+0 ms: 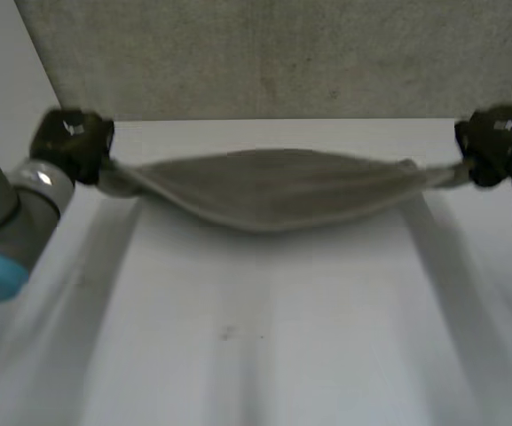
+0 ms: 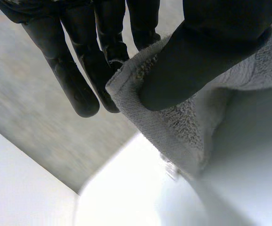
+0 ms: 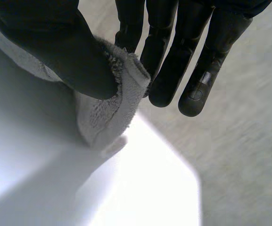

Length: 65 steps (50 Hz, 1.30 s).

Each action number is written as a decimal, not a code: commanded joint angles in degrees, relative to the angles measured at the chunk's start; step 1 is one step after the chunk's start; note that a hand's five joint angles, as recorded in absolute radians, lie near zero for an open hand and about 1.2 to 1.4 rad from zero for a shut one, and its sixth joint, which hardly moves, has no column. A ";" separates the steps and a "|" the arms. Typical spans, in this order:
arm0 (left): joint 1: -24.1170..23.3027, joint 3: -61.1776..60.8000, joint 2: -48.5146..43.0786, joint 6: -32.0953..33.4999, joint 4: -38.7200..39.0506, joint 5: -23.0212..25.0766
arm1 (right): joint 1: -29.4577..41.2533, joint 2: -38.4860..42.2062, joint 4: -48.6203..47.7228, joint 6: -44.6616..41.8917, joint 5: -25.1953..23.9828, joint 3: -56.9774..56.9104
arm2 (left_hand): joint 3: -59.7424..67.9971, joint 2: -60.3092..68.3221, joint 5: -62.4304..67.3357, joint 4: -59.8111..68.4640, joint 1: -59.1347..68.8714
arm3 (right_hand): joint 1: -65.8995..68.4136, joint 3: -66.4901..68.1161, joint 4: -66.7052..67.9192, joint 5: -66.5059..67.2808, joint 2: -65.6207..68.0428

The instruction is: Fold the laundry

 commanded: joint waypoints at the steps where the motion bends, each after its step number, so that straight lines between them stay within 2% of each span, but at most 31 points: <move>1: 1.78 -18.95 9.63 6.83 -1.72 2.64 | -2.94 -3.94 9.63 -14.24 -0.70 8.61 | 10.34 10.29 10.75 10.23 11.90 | 24.74 11.81 11.62 13.88 12.66; 2: 1.79 -18.99 9.67 6.86 -1.75 2.63 | -2.95 -3.97 9.66 -14.29 -0.70 8.63 | 10.34 10.29 10.75 10.23 11.90 | 24.74 11.81 11.62 13.88 12.66; 4: 3.53 -24.06 18.41 12.80 -8.12 2.81 | -4.79 -11.49 16.65 -24.62 -0.17 11.77 | 10.34 10.29 10.75 10.23 11.90 | 24.74 11.81 11.62 13.88 12.66; 5: 3.54 -24.09 18.46 12.84 -8.16 2.81 | -4.79 -11.53 16.69 -24.67 -0.17 11.79 | 10.34 10.29 10.75 10.23 11.90 | 24.74 11.81 11.62 13.88 12.66; 7: 5.82 -26.98 25.54 16.08 -14.46 3.68 | -7.16 -17.47 22.55 -31.41 -0.60 12.58 | 10.34 10.29 10.75 10.23 11.90 | 24.74 11.81 11.62 13.88 12.66; 10: 7.93 -27.43 27.42 15.91 -17.21 6.48 | -7.87 -20.04 23.89 -31.18 -1.57 11.62 | 10.34 10.29 10.75 10.23 11.90 | 24.74 11.81 11.62 13.88 12.66; 16: 10.31 -26.99 26.02 15.82 -15.19 11.34 | -8.05 -18.91 22.58 -26.25 -2.89 11.61 | 10.34 10.29 10.75 10.23 11.90 | 24.74 11.81 11.62 13.88 12.66; 18: 10.14 -26.03 19.55 16.17 -11.87 12.13 | -7.61 -11.48 19.08 -23.89 -3.51 12.23 | 10.34 10.29 10.75 10.23 11.90 | 24.74 11.81 11.62 13.88 12.66; 19: 10.14 -26.02 19.51 16.18 -11.85 12.13 | -7.61 -11.44 19.06 -23.88 -3.51 12.23 | 10.34 10.29 10.75 10.23 11.90 | 24.74 11.81 11.62 13.88 12.66; 21: 9.43 -24.70 16.35 16.35 -10.36 11.86 | -7.43 -5.31 14.42 -22.65 -2.72 11.27 | 10.34 10.29 10.75 10.23 11.90 | 24.74 11.81 11.62 13.88 12.66; 24: 8.11 -21.10 11.07 15.91 -8.78 11.77 | -7.34 -3.18 12.56 -22.21 -1.84 10.56 | 10.34 10.29 10.75 10.23 11.90 | 24.74 11.81 11.62 13.88 12.66; 26: 7.07 -16.38 5.04 15.74 -8.25 11.69 | -6.21 0.32 9.76 -20.90 1.05 8.64 | 10.34 10.29 10.75 10.23 11.90 | 24.74 11.81 11.62 13.88 12.66; 27: 7.06 -16.35 5.01 15.74 -8.25 11.69 | -6.20 0.34 9.74 -20.89 1.06 8.63 | 10.34 10.29 10.75 10.23 11.90 | 24.74 11.81 11.62 13.88 12.66; 29: 6.09 -13.63 2.11 15.74 -8.25 11.34 | -4.10 5.41 6.33 -18.53 3.77 6.09 | 10.34 10.29 10.75 10.23 11.90 | 24.74 11.81 11.62 13.88 12.66; 37: 2.58 -0.29 -12.37 15.82 -4.31 7.30 | -0.85 14.65 -1.85 -15.35 6.51 0.99 | 10.34 10.29 10.75 10.23 11.90 | 24.74 11.81 11.62 13.88 12.66; 40: 1.96 1.67 -14.41 15.82 -3.15 6.41 | 0.39 16.25 -3.09 -15.17 7.30 -0.60 | 10.34 10.29 10.75 10.23 11.90 | 24.74 11.81 11.62 13.88 12.66; 42: 1.61 5.95 -18.26 16.00 -1.49 4.66 | 2.05 19.22 -5.36 -15.35 9.49 -3.84 | 10.34 10.29 10.75 10.23 11.90 | 24.74 11.81 11.62 13.88 12.66; 48: 0.82 12.20 -23.46 15.91 -1.04 3.86 | 3.90 24.23 -7.92 -16.23 13.10 -9.12 | 10.34 10.29 10.75 10.23 11.90 | 24.74 11.81 11.62 13.88 12.66; 59: -0.06 18.19 -28.38 15.74 -1.04 3.78 | 4.70 28.20 -11.17 -17.11 14.51 -13.34 | 10.34 10.29 10.75 10.23 11.90 | 24.74 11.81 11.62 13.88 12.66; 60: -0.50 18.19 -28.48 15.74 -1.04 3.69 | 4.87 28.11 -11.87 -16.41 15.21 -13.43 | -5.46 -5.51 -5.04 -5.56 -3.90 | -11.01 -23.94 -24.12 -21.86 -23.08; 61: -0.50 18.19 -28.48 15.74 -1.04 3.69 | 4.87 28.11 -11.88 -16.40 15.21 -13.43 | -5.62 -5.67 -5.20 -5.72 -4.06 | -11.37 -24.29 -24.48 -22.22 -23.44; 62: -0.93 18.01 -28.22 15.91 -1.13 3.60 | 4.96 27.76 -12.23 -15.36 15.91 -13.43 | -42.09 -42.14 -41.67 -42.19 -40.53 | -45.26 -58.19 -58.38 -56.12 -57.34; 63: -1.37 17.58 -27.78 16.26 -1.22 3.43 | 5.13 26.98 -12.32 -14.13 16.09 -13.35 | -57.27 -57.32 -56.86 -57.38 -55.72 | -45.26 -58.19 -58.38 -56.12 -57.34; 65: -1.81 17.23 -26.99 16.35 -1.48 3.25 | 5.14 25.66 -12.32 -12.55 16.09 -13.26 | -56.43 -56.48 -56.01 -56.53 -54.87 | -45.26 -58.19 -58.38 -56.12 -57.34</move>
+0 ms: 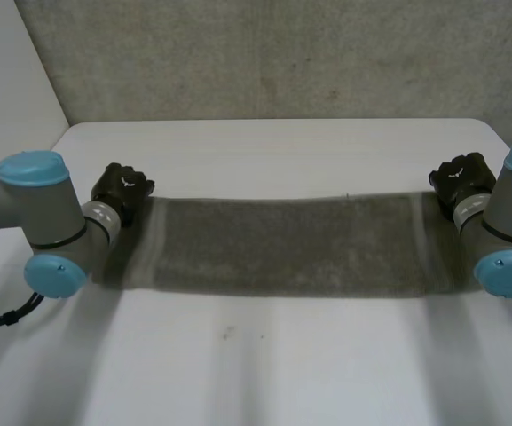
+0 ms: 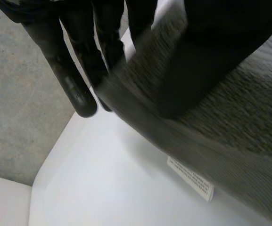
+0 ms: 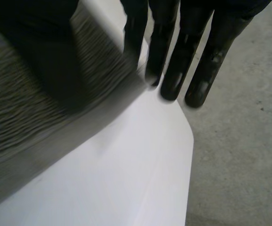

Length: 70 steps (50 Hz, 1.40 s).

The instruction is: Fold the laundry

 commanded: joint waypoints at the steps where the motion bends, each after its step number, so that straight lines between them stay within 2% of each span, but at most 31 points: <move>1: -1.89 -1.36 2.79 0.38 -0.62 -0.85 | 0.08 -4.91 -1.12 6.18 1.21 0.58 | -38.12 -36.41 -38.11 -37.89 -35.90 | -28.56 -39.48 -40.77 -39.46 -38.48; 2: -1.90 -1.36 2.81 0.38 -0.62 -0.86 | 0.08 -4.94 -1.12 6.20 1.21 0.58 | -38.12 -36.41 -38.11 -37.89 -35.90 | -28.56 -39.48 -40.77 -39.46 -38.48; 5: -1.90 -5.30 11.48 -0.93 -0.10 -3.75 | -0.36 -13.61 -1.03 13.04 0.60 2.86 | -39.13 -37.42 -39.11 -38.89 -36.90 | -28.56 -39.48 -40.77 -39.46 -38.48; 9: -1.54 -8.83 18.45 -3.31 -0.01 -4.73 | -0.27 -18.30 -0.59 16.75 -1.51 4.80 | -39.81 -38.09 -39.79 -39.57 -37.58 | -28.56 -39.48 -40.77 -39.46 -38.48; 11: -1.11 -13.64 24.92 -8.29 0.26 -4.64 | -0.36 -21.71 0.98 18.50 -5.18 7.51 | -39.81 -38.09 -39.79 -39.57 -37.58 | -28.56 -39.48 -40.77 -39.46 -38.48; 12: -1.10 -13.67 24.95 -8.32 0.26 -4.64 | -0.36 -21.73 0.99 18.51 -5.20 7.53 | -39.81 -38.09 -39.79 -39.57 -37.58 | -28.56 -39.48 -40.77 -39.46 -38.48; 14: -1.10 -18.74 29.50 -14.88 1.92 -4.55 | -0.71 -24.70 5.97 19.03 -9.23 11.20 | -39.64 -37.93 -39.62 -39.41 -37.41 | -28.56 -39.48 -40.77 -39.46 -38.48; 15: -1.19 -21.37 31.35 -18.22 3.15 -4.55 | -0.88 -26.02 8.61 19.21 -10.29 12.87 | -39.47 -37.76 -39.45 -39.24 -37.25 | -28.56 -39.48 -40.77 -39.46 -38.48; 16: -1.19 -21.40 31.37 -18.25 3.16 -4.55 | -0.88 -26.03 8.63 19.21 -10.30 12.89 | -39.47 -37.76 -39.45 -39.24 -37.24 | -28.56 -39.48 -40.77 -39.46 -38.48; 18: -1.54 -26.21 34.87 -24.55 5.69 -4.64 | -2.02 -27.78 13.18 19.39 -11.18 16.73 | -39.47 -37.76 -39.45 -39.24 -37.24 | -28.56 -39.48 -40.77 -39.46 -38.48; 23: -1.90 -32.65 37.87 -31.70 9.13 -4.55 | -4.93 -28.85 14.96 18.51 -12.50 24.40 | -39.47 -37.76 -39.45 -39.24 -37.24 | -28.56 -39.48 -40.77 -39.46 -38.48; 25: -1.81 -35.54 37.87 -34.59 12.37 -4.72 | -6.76 -28.76 12.08 18.60 -14.51 28.51 | -39.30 -37.59 -39.29 -39.07 -37.08 | -23.46 -34.37 -35.66 -34.35 -33.37; 26: -1.81 -35.55 37.87 -34.60 12.39 -4.73 | -6.77 -28.76 12.06 18.60 -14.52 28.53 | -39.30 -37.59 -39.29 -39.07 -37.08 | -23.43 -34.35 -35.64 -34.33 -33.35; 29: -1.46 -40.02 37.87 -34.95 17.38 -4.55 | -9.67 -28.32 6.02 17.98 -17.94 33.09 | -39.30 -37.59 -39.28 -39.07 -37.08 | -8.85 -19.77 -21.06 -19.75 -18.77; 31: -1.37 -40.82 37.79 -34.86 18.79 -4.55 | -9.93 -27.71 4.34 17.37 -18.82 33.89 | -39.30 -37.59 -39.28 -39.07 -37.08 | -5.30 -16.21 -17.51 -16.20 -15.22; 36: -1.46 -41.79 37.87 -34.77 20.38 -4.55 | -10.11 -23.66 0.11 14.03 -20.15 35.21 | -39.30 -37.59 -39.28 -39.07 -37.08 | -4.76 -15.68 -16.97 -15.66 -14.68; 46: -1.46 -41.88 37.70 -34.77 20.56 -4.55 | -12.93 -19.00 -3.85 6.73 -19.53 35.21 | -39.47 -37.76 -39.45 -39.24 -37.24 | -2.41 -13.32 -14.62 -13.30 -12.32; 49: -1.19 -41.88 37.61 -34.77 20.65 -4.55 | -13.19 -18.65 -4.02 6.20 -19.62 35.04 | -39.47 -37.76 -39.45 -39.24 -37.24 | 2.98 -7.94 -9.23 -7.92 -6.94; 51: -1.19 -41.88 37.52 -34.77 21.00 -4.46 | -13.36 -17.86 -4.02 6.12 -19.70 34.60 | -39.47 -37.76 -39.45 -39.24 -37.24 | 12.36 1.44 0.15 1.46 2.44; 52: -1.19 -41.88 37.52 -34.77 21.00 -4.46 | -13.37 -17.86 -4.02 6.11 -19.71 34.60 | -39.47 -37.76 -39.45 -39.24 -37.24 | 12.40 1.48 0.19 1.50 2.48; 53: -1.11 -41.88 37.44 -34.77 21.00 -4.46 | -13.89 -17.42 -4.11 5.94 -19.62 34.42 | -39.47 -37.76 -39.45 -39.24 -37.24 | 22.72 11.81 10.51 11.82 12.81; 54: -1.10 -41.88 37.35 -34.77 21.09 -4.46 | -14.24 -16.90 -4.11 5.50 -19.62 33.99 | -39.47 -37.76 -39.45 -39.24 -37.24 | 41.25 30.34 29.04 30.35 31.33; 56: -1.10 -41.97 37.26 -34.77 21.09 -4.46 | -14.59 -16.54 -4.11 4.54 -19.36 33.29 | -39.47 -37.76 -39.45 -39.24 -37.24 | 41.44 30.52 29.23 30.54 31.52; 58: -1.10 -41.97 37.26 -34.77 21.09 -4.46 | -15.64 -16.89 -4.20 1.74 -15.78 32.49 | -39.47 -37.76 -39.45 -39.24 -37.24 | 41.44 30.52 29.23 30.54 31.52; 59: -1.10 -41.97 37.26 -34.77 21.09 -4.55 | -15.65 -16.89 -4.20 1.72 -15.75 32.49 | -39.47 -37.76 -39.45 -39.24 -37.24 | 41.44 30.52 29.23 30.54 31.52; 61: -1.37 -42.06 37.35 -34.86 21.09 -4.55 | -17.66 -17.59 -6.64 -1.78 -7.71 31.35 | -39.47 -37.76 -39.45 -39.24 -37.24 | 41.44 30.52 29.23 30.54 31.52; 62: -1.37 -42.06 37.35 -34.86 21.09 -4.55 | -17.67 -17.60 -6.66 -1.80 -7.67 31.35 | -39.47 -37.76 -39.45 -39.24 -37.24 | 41.44 30.52 29.23 30.54 31.52; 64: -1.54 -42.32 37.61 -34.86 21.09 -4.55 | -19.42 -18.12 -11.64 -6.60 -1.27 30.73 | -39.47 -37.76 -39.45 -39.24 -37.24 | 41.44 30.52 29.23 30.54 31.52; 65: -1.54 -42.32 37.61 -34.86 21.09 -4.55 | -19.43 -18.12 -11.67 -6.63 -1.25 30.73 | -39.47 -37.76 -39.45 -39.24 -37.24 | 41.44 30.52 29.23 30.54 31.52; 66: -1.54 -42.49 37.78 -34.86 21.09 -4.55 | -20.30 -18.12 -14.37 -10.11 1.10 30.82 | -39.64 -37.92 -39.62 -39.40 -37.41 | 41.44 30.52 29.23 30.54 31.52; 70: -1.63 -42.58 37.87 -34.86 21.09 -4.55 | -22.15 -18.21 -17.38 -15.59 2.18 30.82 | -39.64 -37.93 -39.62 -39.40 -37.41 | 41.44 30.52 29.23 30.54 31.52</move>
